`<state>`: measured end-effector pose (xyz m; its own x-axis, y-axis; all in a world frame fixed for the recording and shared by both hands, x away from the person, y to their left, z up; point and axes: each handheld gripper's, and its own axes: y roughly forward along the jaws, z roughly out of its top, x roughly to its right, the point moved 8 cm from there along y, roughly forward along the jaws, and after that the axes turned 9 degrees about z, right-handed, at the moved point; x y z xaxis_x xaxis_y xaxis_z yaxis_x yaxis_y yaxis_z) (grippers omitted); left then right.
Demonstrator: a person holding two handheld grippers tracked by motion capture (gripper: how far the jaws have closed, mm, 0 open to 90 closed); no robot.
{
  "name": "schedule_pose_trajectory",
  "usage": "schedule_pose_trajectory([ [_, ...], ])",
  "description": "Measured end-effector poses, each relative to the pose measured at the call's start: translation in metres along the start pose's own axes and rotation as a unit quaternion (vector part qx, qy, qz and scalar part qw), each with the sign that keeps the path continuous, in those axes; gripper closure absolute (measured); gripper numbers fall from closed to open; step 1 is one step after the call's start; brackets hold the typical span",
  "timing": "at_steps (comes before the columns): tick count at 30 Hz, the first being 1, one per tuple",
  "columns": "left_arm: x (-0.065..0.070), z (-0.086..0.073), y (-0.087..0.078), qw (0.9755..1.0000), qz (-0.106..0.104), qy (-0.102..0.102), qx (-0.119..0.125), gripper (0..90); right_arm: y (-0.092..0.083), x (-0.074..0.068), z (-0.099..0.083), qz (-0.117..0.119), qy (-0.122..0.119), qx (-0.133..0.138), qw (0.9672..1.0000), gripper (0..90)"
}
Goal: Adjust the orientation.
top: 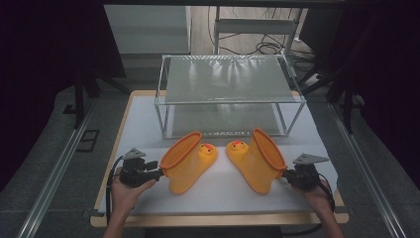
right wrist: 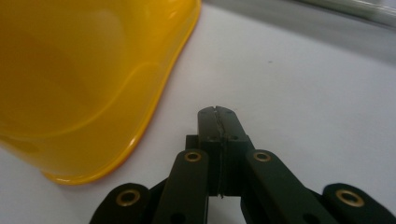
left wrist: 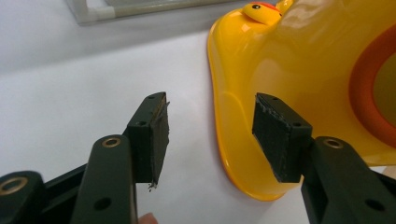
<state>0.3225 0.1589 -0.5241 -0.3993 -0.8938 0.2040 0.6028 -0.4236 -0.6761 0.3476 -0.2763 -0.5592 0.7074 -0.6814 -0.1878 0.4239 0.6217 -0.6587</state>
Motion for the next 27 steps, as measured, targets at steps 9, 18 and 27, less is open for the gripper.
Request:
schedule_pose_trajectory([
  [9,0.001,0.002,-0.002,1.0,-0.001,0.004,0.004,45.1,0.014,-0.027,-0.003,0.037,-0.065,-0.038,0.9965,90.0],
  [18,0.0,0.002,-0.002,1.0,-0.008,0.001,0.005,45.0,0.026,-0.064,-0.001,0.096,-0.124,-0.059,0.9859,90.0],
  [27,0.0,0.002,-0.003,0.9999,-0.01,0.001,0.003,45.1,0.049,-0.093,0.012,0.11,-0.15,-0.065,0.9803,89.9],
])
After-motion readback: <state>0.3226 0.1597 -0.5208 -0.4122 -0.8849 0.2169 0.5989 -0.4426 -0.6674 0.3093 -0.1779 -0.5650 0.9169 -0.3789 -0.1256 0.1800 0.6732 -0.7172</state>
